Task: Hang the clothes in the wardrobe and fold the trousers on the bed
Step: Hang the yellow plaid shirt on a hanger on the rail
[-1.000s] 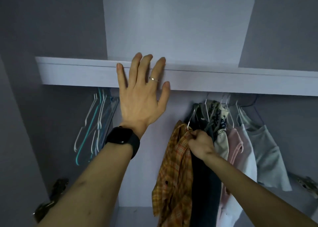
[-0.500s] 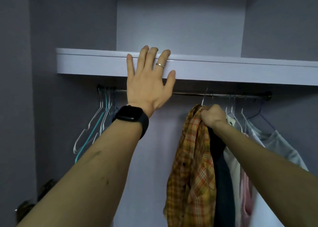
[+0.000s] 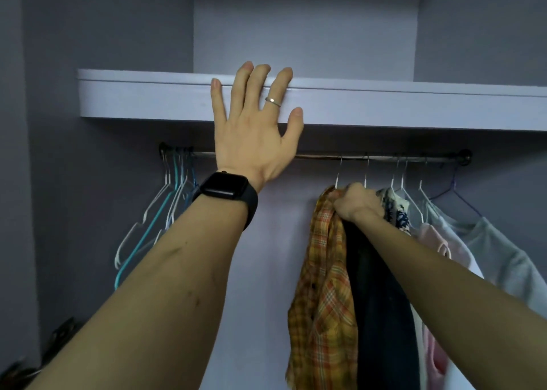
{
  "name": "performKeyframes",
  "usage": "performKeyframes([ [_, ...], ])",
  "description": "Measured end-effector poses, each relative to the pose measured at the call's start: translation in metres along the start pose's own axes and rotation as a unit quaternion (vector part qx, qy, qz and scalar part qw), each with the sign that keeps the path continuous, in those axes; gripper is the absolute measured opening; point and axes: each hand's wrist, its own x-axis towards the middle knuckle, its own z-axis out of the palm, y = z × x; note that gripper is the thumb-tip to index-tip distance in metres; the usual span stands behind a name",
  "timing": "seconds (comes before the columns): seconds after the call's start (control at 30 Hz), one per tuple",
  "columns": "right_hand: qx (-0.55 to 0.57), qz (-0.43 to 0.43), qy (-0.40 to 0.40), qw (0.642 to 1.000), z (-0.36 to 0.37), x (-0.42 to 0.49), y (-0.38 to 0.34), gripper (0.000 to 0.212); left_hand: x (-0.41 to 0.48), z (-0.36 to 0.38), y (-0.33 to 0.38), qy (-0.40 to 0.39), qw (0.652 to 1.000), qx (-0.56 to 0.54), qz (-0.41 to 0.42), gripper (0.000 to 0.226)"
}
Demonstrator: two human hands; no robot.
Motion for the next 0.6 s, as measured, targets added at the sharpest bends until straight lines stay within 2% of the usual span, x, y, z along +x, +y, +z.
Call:
performKeyframes([
  [0.07,-0.048,-0.046,-0.006,0.998,0.004,-0.021,0.006,0.042,-0.002,0.001,-0.001,-0.004,1.000,0.004,-0.002,0.057],
  [0.17,-0.043,-0.075,-0.093,0.992,0.021,-0.055,0.024,0.042,-0.006,0.002,0.000,-0.014,1.000,0.003,-0.002,0.057],
  [0.23,-0.020,-0.038,-0.113,0.993,0.025,-0.066,0.039,0.046,-0.006,0.001,0.001,-0.013,1.000,0.004,-0.005,0.057],
  [0.33,-0.004,0.055,-0.060,0.997,0.014,-0.061,0.061,0.045,-0.005,0.000,0.004,-0.018,1.000,-0.002,-0.005,0.056],
  [0.43,-0.005,0.110,-0.035,0.993,0.004,-0.051,0.076,0.038,-0.005,-0.002,0.007,-0.020,1.000,-0.005,-0.003,0.056],
  [0.5,-0.029,0.112,-0.041,0.992,0.001,-0.046,0.078,0.036,-0.004,-0.002,0.007,-0.022,1.000,-0.003,-0.004,0.057],
  [0.6,-0.047,0.063,-0.083,0.993,0.001,-0.049,0.068,0.030,-0.002,-0.005,0.006,-0.031,1.000,-0.001,-0.001,0.057],
])
